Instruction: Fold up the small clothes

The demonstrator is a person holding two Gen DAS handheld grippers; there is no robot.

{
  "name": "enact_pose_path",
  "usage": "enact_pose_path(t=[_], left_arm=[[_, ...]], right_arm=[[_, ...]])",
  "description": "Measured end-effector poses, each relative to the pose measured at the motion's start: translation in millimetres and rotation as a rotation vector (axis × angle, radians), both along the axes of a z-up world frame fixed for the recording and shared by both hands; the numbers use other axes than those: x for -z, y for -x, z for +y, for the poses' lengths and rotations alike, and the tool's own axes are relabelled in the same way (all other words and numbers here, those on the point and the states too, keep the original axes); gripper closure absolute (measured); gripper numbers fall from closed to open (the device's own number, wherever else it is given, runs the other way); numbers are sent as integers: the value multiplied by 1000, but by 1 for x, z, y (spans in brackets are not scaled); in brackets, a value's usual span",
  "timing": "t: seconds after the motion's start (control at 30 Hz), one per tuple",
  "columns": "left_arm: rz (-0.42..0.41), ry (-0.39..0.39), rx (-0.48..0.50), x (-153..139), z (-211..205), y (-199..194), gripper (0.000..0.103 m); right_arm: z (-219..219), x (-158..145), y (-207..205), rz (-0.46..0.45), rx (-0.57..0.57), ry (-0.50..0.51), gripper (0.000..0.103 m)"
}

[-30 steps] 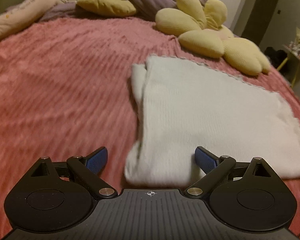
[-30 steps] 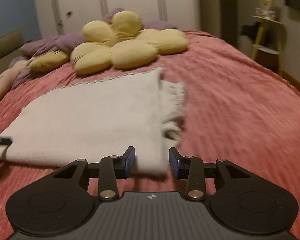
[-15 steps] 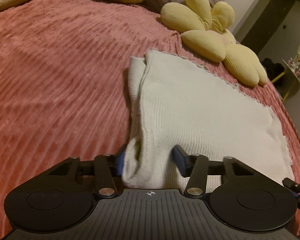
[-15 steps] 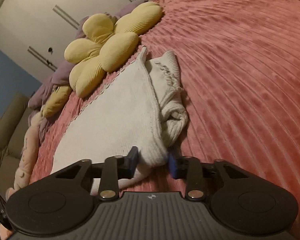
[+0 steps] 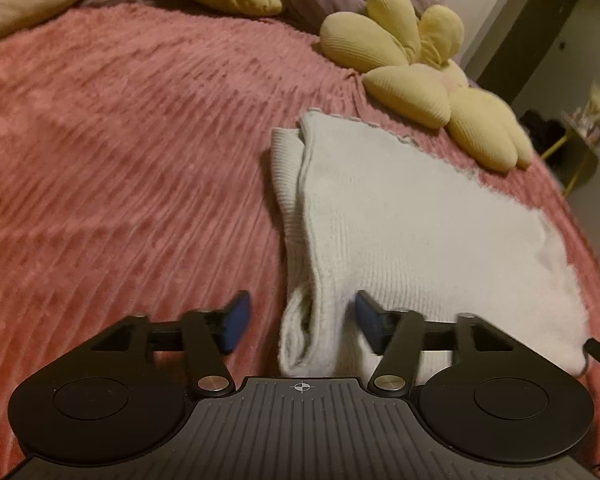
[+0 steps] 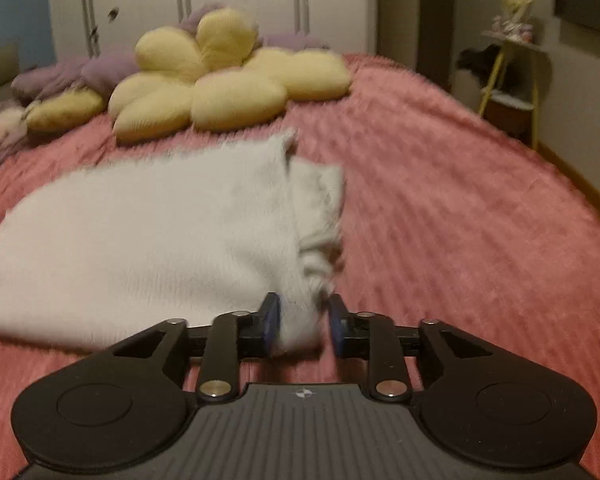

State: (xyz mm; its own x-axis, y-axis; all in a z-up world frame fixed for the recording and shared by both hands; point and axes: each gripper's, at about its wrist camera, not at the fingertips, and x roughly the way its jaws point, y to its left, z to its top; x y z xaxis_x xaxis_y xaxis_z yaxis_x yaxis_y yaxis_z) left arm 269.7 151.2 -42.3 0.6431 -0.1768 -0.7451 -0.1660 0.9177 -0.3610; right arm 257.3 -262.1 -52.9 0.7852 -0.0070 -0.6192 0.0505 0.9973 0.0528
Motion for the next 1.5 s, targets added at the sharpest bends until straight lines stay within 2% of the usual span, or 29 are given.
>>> enact_pose_path(t=[0.1,0.17,0.37,0.43,0.47,0.5,0.67,0.7,0.8,0.83,0.9,0.93,1.0,1.17,1.27,1.37,1.47,1.5], left_arm=[[16,62,-2,7,6,-9,30],[21,75,-3,11,6,-15,30],[8,106,-5,13,5,-33,31],[6,101,18,14,2,-38,39],[7,112,32,14,1,-40,46],[7,113,33,14,1,-41,46],[1,84,42,18,-5,-46,42],[0,89,38,19,-5,-47,39],[-2,119,26,21,-3,-51,40],[-5,121,23,22,-1,-52,43],[-5,131,21,21,0,-53,58],[-5,140,17,21,1,-54,61],[-8,153,19,19,2,-54,76],[-2,167,11,9,2,-57,79],[-2,168,5,2,1,-58,79],[3,156,6,-2,-2,-59,79],[20,150,-1,-1,-3,-62,79],[24,154,-3,0,-2,-62,79]], right_arm=[[9,-19,3,-99,20,43,74],[26,-25,-4,-138,-58,46,74],[101,-13,-21,-130,-318,59,77],[122,0,-28,-79,-368,45,77],[128,6,-31,-48,-377,33,77],[132,11,-32,-28,-374,26,77],[141,19,-28,-53,-375,65,77],[140,19,-25,-57,-379,73,77],[141,19,-28,-64,-386,98,77],[142,17,-27,-66,-382,102,78],[142,11,-22,-84,-375,78,85],[143,9,-20,-93,-380,61,87],[148,11,-18,-89,-401,67,87],[162,26,-19,-56,-424,157,87],[166,24,-21,-34,-456,194,87],[158,9,-22,-31,-435,131,91],[158,8,-9,-112,-437,123,91],[161,15,-10,-78,-464,120,91]])
